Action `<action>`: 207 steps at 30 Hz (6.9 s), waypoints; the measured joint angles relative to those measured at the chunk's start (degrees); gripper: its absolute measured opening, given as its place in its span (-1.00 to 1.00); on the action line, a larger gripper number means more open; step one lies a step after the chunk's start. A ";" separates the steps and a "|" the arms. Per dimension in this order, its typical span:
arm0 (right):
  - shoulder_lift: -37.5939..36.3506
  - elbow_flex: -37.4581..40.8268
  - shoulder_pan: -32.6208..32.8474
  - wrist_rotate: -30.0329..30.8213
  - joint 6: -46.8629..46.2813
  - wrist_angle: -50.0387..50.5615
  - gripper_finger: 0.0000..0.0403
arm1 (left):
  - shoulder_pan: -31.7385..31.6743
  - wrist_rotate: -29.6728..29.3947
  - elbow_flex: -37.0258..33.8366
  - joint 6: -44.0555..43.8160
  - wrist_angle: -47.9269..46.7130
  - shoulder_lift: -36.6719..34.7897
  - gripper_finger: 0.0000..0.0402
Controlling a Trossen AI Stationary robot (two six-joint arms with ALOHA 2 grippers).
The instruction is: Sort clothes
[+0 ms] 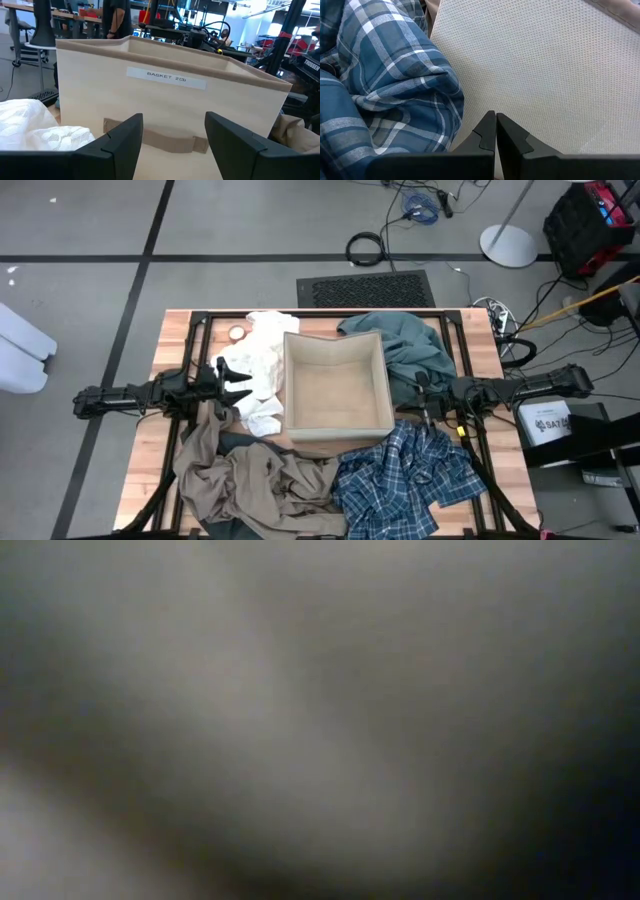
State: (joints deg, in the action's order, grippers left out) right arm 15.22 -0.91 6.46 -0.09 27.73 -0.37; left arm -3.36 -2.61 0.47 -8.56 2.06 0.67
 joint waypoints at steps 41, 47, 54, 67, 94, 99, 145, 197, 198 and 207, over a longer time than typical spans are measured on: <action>0.00 -0.02 0.00 0.01 0.00 0.01 -1.00 | 0.00 0.00 0.00 0.00 0.00 0.00 0.11; 0.02 -0.01 0.00 0.00 -0.02 0.00 -1.00 | 0.00 0.01 -0.02 0.00 -0.01 0.01 0.11; 0.02 0.00 0.00 -0.01 0.00 -0.01 -1.00 | -0.01 0.00 -0.02 0.00 -0.02 0.01 0.11; 0.01 -0.01 0.00 -0.01 0.00 0.00 -1.00 | 0.00 0.01 -0.02 -0.01 -0.02 0.02 0.11; 0.05 0.00 -0.02 10.98 -24.39 -23.55 -1.00 | 0.00 0.01 -0.01 -7.31 0.03 0.02 0.11; 0.36 0.00 -0.07 21.65 -25.72 -34.28 -1.00 | 0.00 -4.31 -0.02 -8.13 0.35 0.01 0.11; 18.94 -38.14 -3.15 27.31 -19.40 -1.37 -0.67 | -0.04 -18.36 61.48 6.97 -51.09 39.64 0.11; 24.04 -43.60 -3.82 27.05 -22.12 11.75 -0.10 | 2.73 -0.79 40.33 -20.88 -58.26 64.41 0.11; 24.04 -43.60 -3.82 27.03 -22.12 11.75 -0.10 | 2.78 -1.16 40.33 -21.06 -57.97 64.55 0.11; 24.04 -43.60 -3.80 27.02 -22.12 11.88 -0.10 | 5.16 3.62 40.33 -4.87 -49.43 64.24 0.11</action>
State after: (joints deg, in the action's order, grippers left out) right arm 39.27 -44.51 2.66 26.94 5.61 11.51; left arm 1.81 1.01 40.80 -13.43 -47.36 64.90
